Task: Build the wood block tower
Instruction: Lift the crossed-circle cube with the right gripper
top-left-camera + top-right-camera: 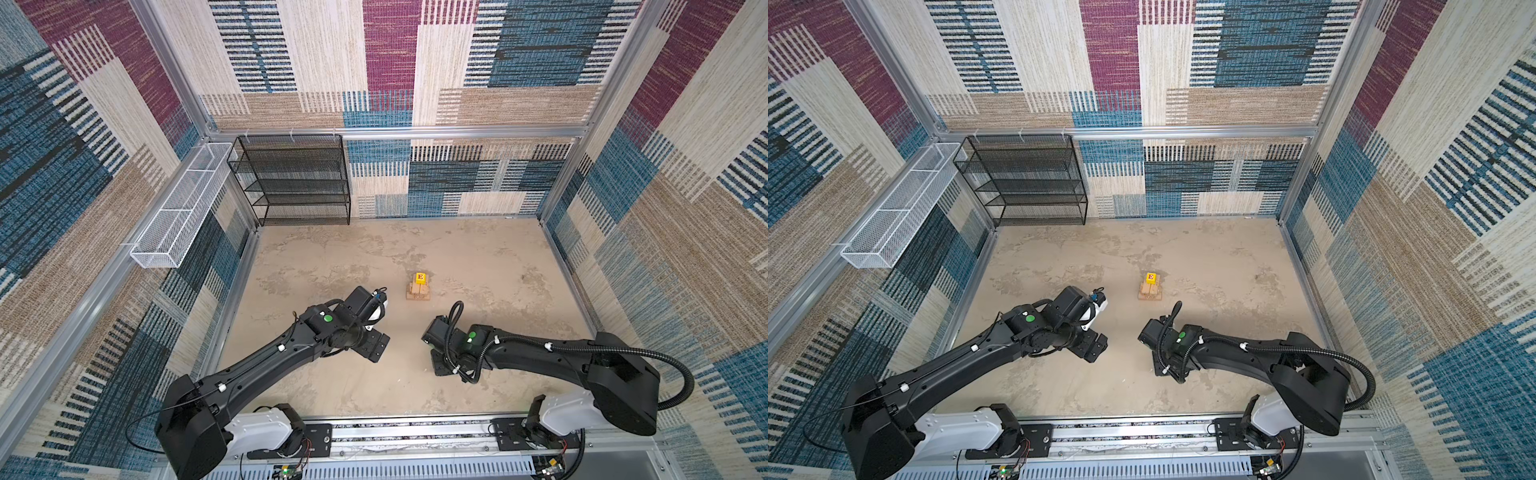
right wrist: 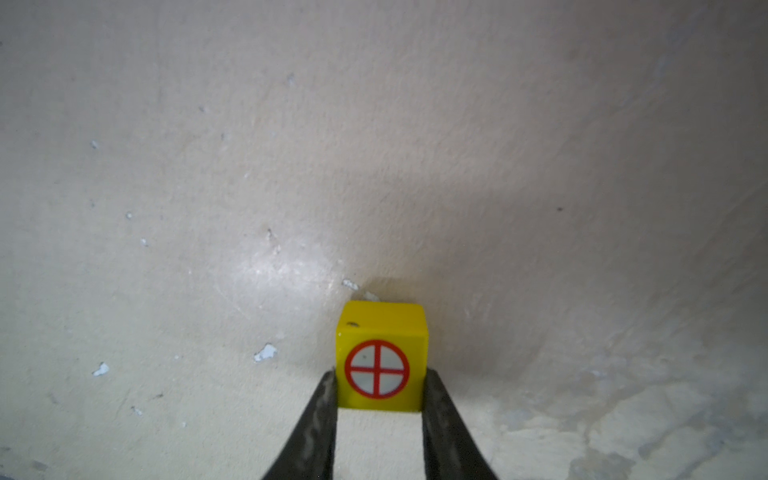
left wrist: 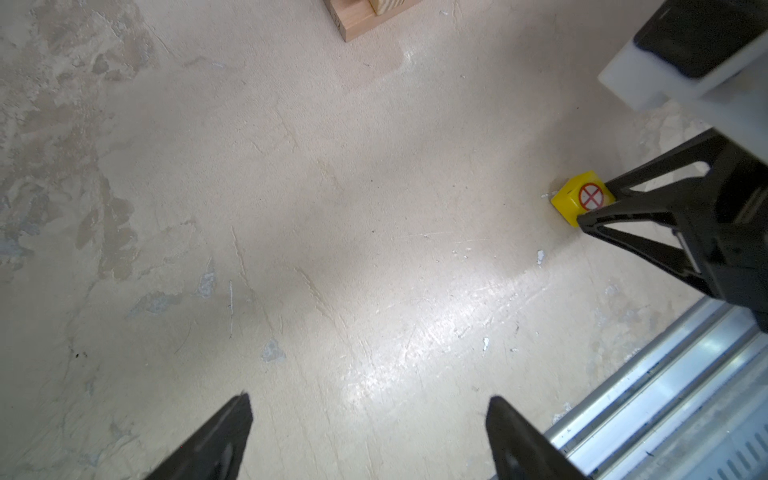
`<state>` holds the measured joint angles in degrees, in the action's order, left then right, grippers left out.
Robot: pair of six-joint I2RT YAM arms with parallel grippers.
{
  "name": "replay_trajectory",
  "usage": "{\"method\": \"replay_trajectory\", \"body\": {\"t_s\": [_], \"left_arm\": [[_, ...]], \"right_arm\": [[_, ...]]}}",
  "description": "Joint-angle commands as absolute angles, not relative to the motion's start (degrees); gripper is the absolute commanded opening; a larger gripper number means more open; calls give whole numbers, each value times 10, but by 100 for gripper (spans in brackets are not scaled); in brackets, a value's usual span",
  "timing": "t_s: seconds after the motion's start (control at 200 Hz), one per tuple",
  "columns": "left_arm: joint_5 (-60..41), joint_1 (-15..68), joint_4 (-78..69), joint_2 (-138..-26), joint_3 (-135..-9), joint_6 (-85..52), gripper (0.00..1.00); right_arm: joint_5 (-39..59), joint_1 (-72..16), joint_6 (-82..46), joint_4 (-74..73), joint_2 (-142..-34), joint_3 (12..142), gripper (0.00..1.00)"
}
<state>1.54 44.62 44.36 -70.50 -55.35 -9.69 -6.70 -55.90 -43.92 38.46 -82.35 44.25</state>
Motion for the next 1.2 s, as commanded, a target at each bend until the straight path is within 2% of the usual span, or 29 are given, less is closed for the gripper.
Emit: {"method": "replay_trajectory", "body": {"t_s": [0.0, 0.2, 0.867, 1.192], "left_arm": [[29, 447, 446, -702, -556, -87, 93], [36, 447, 446, -691, -556, -88, 93], [69, 447, 446, -671, -552, -89, 92], [67, 447, 446, -658, -555, -87, 93]], "right_arm": [[-76, -560, -451, 380, -818, 447, 5], [-89, -560, -453, 394, -815, 460, 0], [-87, -560, -464, 385, -825, 484, 0], [-122, -559, -456, 423, -827, 553, 0]]}}
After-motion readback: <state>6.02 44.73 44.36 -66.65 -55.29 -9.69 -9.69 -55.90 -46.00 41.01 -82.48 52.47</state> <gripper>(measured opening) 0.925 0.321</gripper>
